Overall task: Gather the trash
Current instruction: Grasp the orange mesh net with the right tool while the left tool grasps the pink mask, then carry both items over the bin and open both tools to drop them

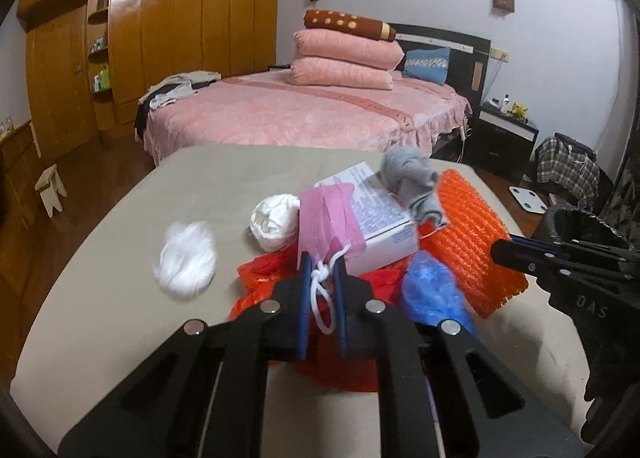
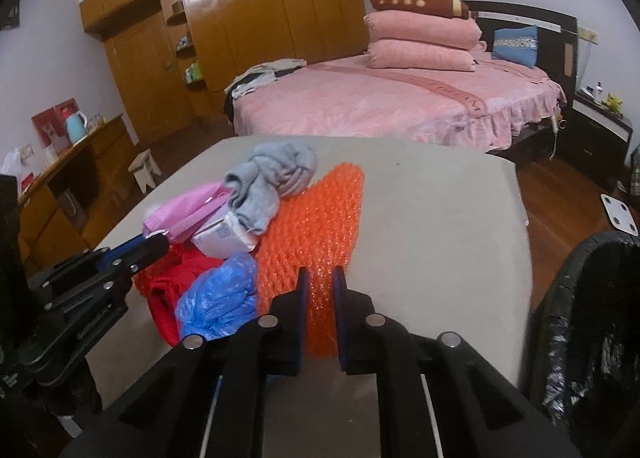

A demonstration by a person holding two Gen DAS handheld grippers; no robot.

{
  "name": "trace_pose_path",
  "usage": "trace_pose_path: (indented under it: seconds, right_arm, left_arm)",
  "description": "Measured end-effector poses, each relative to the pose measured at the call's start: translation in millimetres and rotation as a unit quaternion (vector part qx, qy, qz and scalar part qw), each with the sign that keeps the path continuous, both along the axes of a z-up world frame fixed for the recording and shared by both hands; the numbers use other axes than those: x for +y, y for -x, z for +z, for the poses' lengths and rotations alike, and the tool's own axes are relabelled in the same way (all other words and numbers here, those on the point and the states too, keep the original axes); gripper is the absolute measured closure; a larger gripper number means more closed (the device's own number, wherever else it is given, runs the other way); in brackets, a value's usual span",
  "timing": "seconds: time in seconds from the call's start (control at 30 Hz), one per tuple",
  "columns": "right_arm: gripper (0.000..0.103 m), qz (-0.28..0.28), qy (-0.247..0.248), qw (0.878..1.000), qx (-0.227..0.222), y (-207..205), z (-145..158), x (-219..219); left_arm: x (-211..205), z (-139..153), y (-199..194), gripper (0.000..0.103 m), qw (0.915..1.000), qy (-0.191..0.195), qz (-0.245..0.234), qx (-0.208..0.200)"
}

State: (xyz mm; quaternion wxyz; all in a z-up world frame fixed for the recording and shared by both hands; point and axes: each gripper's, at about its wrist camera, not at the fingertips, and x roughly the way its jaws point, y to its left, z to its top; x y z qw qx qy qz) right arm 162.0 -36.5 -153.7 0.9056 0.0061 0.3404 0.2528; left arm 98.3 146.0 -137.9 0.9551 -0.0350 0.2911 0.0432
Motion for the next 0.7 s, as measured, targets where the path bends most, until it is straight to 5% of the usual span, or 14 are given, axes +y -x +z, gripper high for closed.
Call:
trace_pose_path:
  seconds: [0.4, 0.7]
  right_arm:
    - [0.091, -0.019, -0.034, 0.999, -0.035, 19.6, 37.4, -31.8]
    - [0.092, -0.054, -0.061, 0.996, -0.048, 27.8, 57.0, -72.6]
  left_arm:
    - [-24.5, 40.4, 32.2, 0.094, 0.9985, 0.011, -0.009, -0.054]
    - [-61.1, 66.0, 37.1, 0.094, 0.9948, 0.021, -0.057, -0.082]
